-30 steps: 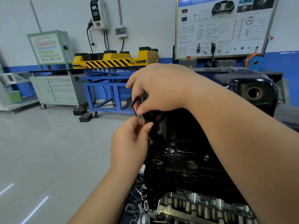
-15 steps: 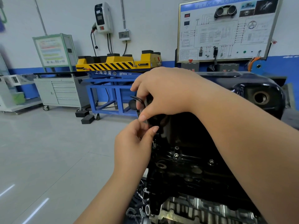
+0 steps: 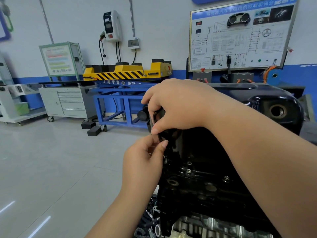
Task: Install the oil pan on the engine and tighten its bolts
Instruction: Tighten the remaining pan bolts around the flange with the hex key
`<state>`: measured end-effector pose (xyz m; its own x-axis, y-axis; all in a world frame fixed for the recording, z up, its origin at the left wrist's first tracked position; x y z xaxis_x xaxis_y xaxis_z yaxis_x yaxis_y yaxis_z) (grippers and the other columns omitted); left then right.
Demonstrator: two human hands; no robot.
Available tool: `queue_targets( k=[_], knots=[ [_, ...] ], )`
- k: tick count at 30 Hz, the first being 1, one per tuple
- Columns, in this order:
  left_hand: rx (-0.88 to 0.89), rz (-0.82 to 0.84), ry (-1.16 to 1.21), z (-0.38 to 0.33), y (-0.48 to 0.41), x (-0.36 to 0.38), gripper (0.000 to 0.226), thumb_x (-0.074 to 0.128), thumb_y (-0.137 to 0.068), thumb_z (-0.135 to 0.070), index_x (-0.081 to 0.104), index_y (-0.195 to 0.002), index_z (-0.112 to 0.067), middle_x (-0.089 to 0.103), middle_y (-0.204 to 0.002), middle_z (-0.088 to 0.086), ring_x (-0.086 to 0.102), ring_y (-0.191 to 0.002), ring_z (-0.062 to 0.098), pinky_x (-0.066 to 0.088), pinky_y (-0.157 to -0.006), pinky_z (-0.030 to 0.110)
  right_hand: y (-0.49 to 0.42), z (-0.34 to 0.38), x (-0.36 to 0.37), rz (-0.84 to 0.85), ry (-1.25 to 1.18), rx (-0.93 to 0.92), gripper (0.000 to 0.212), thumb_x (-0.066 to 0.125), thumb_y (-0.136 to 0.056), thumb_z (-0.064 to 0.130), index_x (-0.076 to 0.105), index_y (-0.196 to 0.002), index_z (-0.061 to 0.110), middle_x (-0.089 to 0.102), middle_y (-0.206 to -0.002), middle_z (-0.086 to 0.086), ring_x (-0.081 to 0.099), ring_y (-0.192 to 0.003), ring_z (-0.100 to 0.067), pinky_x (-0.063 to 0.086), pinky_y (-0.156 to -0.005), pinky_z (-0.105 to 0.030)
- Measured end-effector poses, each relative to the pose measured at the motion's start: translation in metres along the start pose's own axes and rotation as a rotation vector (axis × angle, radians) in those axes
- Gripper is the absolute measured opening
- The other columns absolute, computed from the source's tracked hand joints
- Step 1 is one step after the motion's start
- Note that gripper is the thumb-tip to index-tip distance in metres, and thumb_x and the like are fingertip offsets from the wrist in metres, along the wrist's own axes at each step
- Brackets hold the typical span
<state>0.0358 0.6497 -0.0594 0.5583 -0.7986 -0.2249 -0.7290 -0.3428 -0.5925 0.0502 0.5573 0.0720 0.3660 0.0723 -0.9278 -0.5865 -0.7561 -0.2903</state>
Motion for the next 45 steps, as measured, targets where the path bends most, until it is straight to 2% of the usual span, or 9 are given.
queue_targets(
  k=[4, 6, 15, 23, 31, 35, 38, 41, 45],
  knots=[
    [-0.063, -0.016, 0.069, 0.0006, 0.0007, -0.0003, 0.024, 0.074, -0.075, -0.027, 0.057, -0.06, -0.033, 0.06, -0.057, -0.012, 0.061, -0.059, 0.009, 0.04, -0.051, 0.011, -0.0002, -0.0001, 0.0001, -0.019, 0.008, 0.005, 0.034, 0.064, -0.078, 0.053, 0.057, -0.063, 0.024, 0.065, -0.114, 0.007, 0.056, -0.105, -0.02, 0.05, -0.079, -0.04],
    [-0.071, -0.031, 0.054, 0.0021, -0.0003, -0.0001, 0.026, 0.076, -0.072, -0.029, 0.054, -0.058, -0.028, 0.061, -0.056, -0.007, 0.059, -0.057, 0.01, 0.039, -0.05, 0.012, -0.0006, -0.0003, 0.0006, -0.03, 0.015, 0.01, 0.036, 0.062, -0.079, 0.053, 0.056, -0.06, 0.023, 0.065, -0.114, 0.007, 0.056, -0.104, -0.02, 0.05, -0.078, -0.038],
    [-0.012, 0.002, -0.064, 0.0024, -0.0029, -0.0004, 0.023, 0.068, -0.082, -0.024, 0.055, -0.063, -0.022, 0.063, -0.058, 0.002, 0.055, -0.053, 0.011, 0.038, -0.05, 0.015, -0.0002, -0.0021, 0.0023, 0.003, -0.044, 0.015, 0.021, 0.069, -0.078, 0.043, 0.064, -0.098, 0.04, 0.059, -0.121, 0.016, 0.047, -0.115, -0.015, 0.044, -0.089, -0.042],
    [0.078, 0.088, -0.159, -0.0019, -0.004, 0.0001, 0.017, 0.061, -0.087, -0.018, 0.061, -0.071, -0.014, 0.062, -0.059, 0.006, 0.056, -0.059, 0.014, 0.04, -0.058, 0.028, -0.0018, -0.0023, 0.0011, 0.025, -0.095, -0.01, 0.004, 0.067, -0.081, 0.039, 0.07, -0.082, 0.037, 0.062, -0.117, 0.017, 0.054, -0.109, -0.013, 0.048, -0.081, -0.036],
    [-0.014, 0.002, -0.071, -0.0037, -0.0026, -0.0028, 0.027, 0.074, -0.072, -0.032, 0.051, -0.06, -0.026, 0.062, -0.061, -0.012, 0.054, -0.052, 0.003, 0.039, -0.051, 0.01, -0.0046, -0.0024, 0.0006, 0.026, -0.035, 0.011, 0.029, 0.068, -0.077, 0.051, 0.065, -0.067, 0.024, 0.062, -0.118, 0.011, 0.057, -0.104, -0.017, 0.05, -0.082, -0.04],
    [-0.017, -0.003, -0.078, -0.0027, -0.0033, -0.0024, 0.028, 0.074, -0.075, -0.029, 0.053, -0.06, -0.019, 0.06, -0.055, -0.004, 0.048, -0.048, 0.006, 0.036, -0.047, 0.012, -0.0034, -0.0015, -0.0001, 0.023, -0.027, 0.014, 0.033, 0.067, -0.077, 0.052, 0.059, -0.06, 0.025, 0.055, -0.127, 0.018, 0.055, -0.107, -0.014, 0.047, -0.08, -0.035],
    [-0.009, 0.002, -0.106, -0.0016, -0.0049, -0.0037, 0.025, 0.072, -0.078, -0.026, 0.055, -0.063, -0.015, 0.06, -0.055, 0.005, 0.049, -0.05, 0.013, 0.035, -0.047, 0.014, -0.0034, -0.002, 0.0001, 0.014, -0.043, 0.021, 0.021, 0.067, -0.076, 0.054, 0.066, -0.079, 0.033, 0.052, -0.131, 0.021, 0.05, -0.116, -0.012, 0.046, -0.088, -0.038],
    [-0.016, 0.007, -0.11, -0.0006, -0.0058, -0.0057, 0.024, 0.069, -0.08, -0.025, 0.055, -0.065, -0.014, 0.061, -0.056, 0.006, 0.051, -0.054, 0.016, 0.036, -0.049, 0.017, -0.0042, -0.0034, 0.0021, 0.029, -0.031, 0.053, 0.039, 0.065, -0.075, 0.057, 0.065, -0.107, 0.034, 0.056, -0.126, 0.015, 0.051, -0.116, -0.015, 0.046, -0.093, -0.042],
    [-0.038, 0.014, -0.118, 0.0017, -0.0056, -0.0065, 0.024, 0.067, -0.083, -0.026, 0.054, -0.066, -0.015, 0.063, -0.058, 0.005, 0.056, -0.056, 0.015, 0.04, -0.054, 0.023, -0.0033, -0.0027, 0.0013, 0.007, -0.035, 0.057, 0.047, 0.063, -0.076, 0.058, 0.06, -0.116, 0.032, 0.055, -0.128, 0.012, 0.05, -0.118, -0.016, 0.046, -0.093, -0.042]
  ],
)
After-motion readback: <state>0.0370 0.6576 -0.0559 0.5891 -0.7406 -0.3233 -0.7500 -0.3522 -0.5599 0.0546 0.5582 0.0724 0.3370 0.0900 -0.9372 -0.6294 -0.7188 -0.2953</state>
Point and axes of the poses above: each hand's wrist, its own y-axis away from the middle knuckle, its own x-axis out of the palm, z = x × y, the point moved 3 cm from there along -y, towards the middle knuckle
